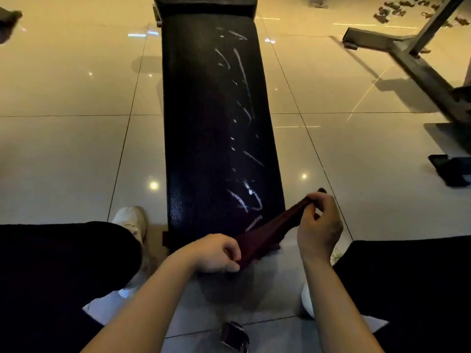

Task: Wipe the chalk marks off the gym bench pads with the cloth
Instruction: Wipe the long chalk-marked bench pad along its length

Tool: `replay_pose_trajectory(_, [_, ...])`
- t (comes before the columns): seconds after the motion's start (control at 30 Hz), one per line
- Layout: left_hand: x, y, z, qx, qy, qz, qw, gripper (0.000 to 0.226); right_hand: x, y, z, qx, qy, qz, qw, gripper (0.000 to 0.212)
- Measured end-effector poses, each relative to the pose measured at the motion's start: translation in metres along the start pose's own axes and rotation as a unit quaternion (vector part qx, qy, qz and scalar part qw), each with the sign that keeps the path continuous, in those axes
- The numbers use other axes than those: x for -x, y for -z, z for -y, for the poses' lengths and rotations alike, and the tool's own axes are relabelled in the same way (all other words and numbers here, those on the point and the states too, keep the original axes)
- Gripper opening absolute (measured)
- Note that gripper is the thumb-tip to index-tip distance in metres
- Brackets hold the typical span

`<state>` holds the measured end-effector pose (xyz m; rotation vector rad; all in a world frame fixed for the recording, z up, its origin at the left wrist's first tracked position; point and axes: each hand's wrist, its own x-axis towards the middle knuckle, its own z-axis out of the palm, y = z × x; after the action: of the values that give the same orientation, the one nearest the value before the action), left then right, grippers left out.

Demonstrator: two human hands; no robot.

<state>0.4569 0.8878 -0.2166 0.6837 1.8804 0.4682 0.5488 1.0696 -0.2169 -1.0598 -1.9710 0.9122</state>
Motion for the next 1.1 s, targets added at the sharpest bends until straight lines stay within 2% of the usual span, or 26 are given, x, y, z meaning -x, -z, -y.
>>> replay_pose_trajectory(0.07, [0.002, -0.012, -0.002, 0.060, -0.014, 0.000, 0.998, 0.021, -0.005, -0.006, 0.005, -0.009, 0.050, 0.013, 0.999, 0.022])
replay_pose_trajectory(0.17, [0.007, -0.015, 0.006, 0.068, 0.018, -0.130, 0.989, 0.021, -0.006, -0.032, -0.002, 0.005, 0.089, 0.092, 0.992, 0.024])
replay_pose_trajectory(0.27, [0.008, -0.020, 0.023, 0.071, 0.115, -0.328, 0.935, 0.023, 0.011, -0.063, -0.023, 0.047, 0.141, 0.236, 0.960, 0.046])
replay_pose_trajectory(0.33, [0.005, -0.025, 0.028, 0.066, 0.172, -0.418, 0.889, 0.013, 0.025, -0.076, -0.043, 0.119, 0.210, 0.253, 0.937, 0.048])
replay_pose_trajectory(0.4, [-0.002, -0.029, 0.027, 0.026, 0.191, -0.462, 0.866, 0.001, 0.034, -0.082, -0.057, 0.196, 0.251, 0.246, 0.915, 0.052])
replay_pose_trajectory(0.43, [-0.007, -0.031, 0.025, 0.012, 0.187, -0.480, 0.857, 0.005, 0.036, -0.083, -0.062, 0.218, 0.268, 0.246, 0.906, 0.055])
replay_pose_trajectory(0.53, [-0.013, -0.039, 0.016, -0.017, 0.197, -0.512, 0.836, 0.010, 0.033, -0.082, -0.069, 0.245, 0.306, 0.241, 0.888, 0.059])
replay_pose_trajectory(0.63, [-0.011, -0.044, 0.016, -0.056, 0.231, -0.521, 0.820, 0.011, 0.026, -0.079, -0.067, 0.249, 0.293, 0.253, 0.888, 0.062])
replay_pose_trajectory(0.7, [-0.014, -0.042, 0.024, -0.098, 0.180, -0.558, 0.804, 0.015, 0.023, -0.081, -0.060, 0.242, 0.276, 0.260, 0.893, 0.066])
replay_pose_trajectory(0.8, [-0.035, -0.034, 0.032, -0.129, 0.119, -0.605, 0.776, 0.032, 0.023, -0.092, -0.054, 0.255, 0.261, 0.239, 0.900, 0.067])
replay_pose_trajectory(0.93, [-0.064, 0.000, 0.046, -0.202, 0.039, -0.587, 0.783, 0.046, 0.026, -0.100, -0.059, 0.286, 0.268, 0.215, 0.894, 0.067])
replay_pose_trajectory(1.03, [-0.076, 0.022, 0.068, -0.241, 0.025, -0.538, 0.808, 0.053, 0.027, -0.100, -0.060, 0.290, 0.271, 0.208, 0.894, 0.067])
replay_pose_trajectory(1.1, [-0.080, 0.023, 0.076, -0.252, 0.020, -0.535, 0.806, 0.054, 0.028, -0.101, -0.056, 0.286, 0.256, 0.200, 0.901, 0.067])
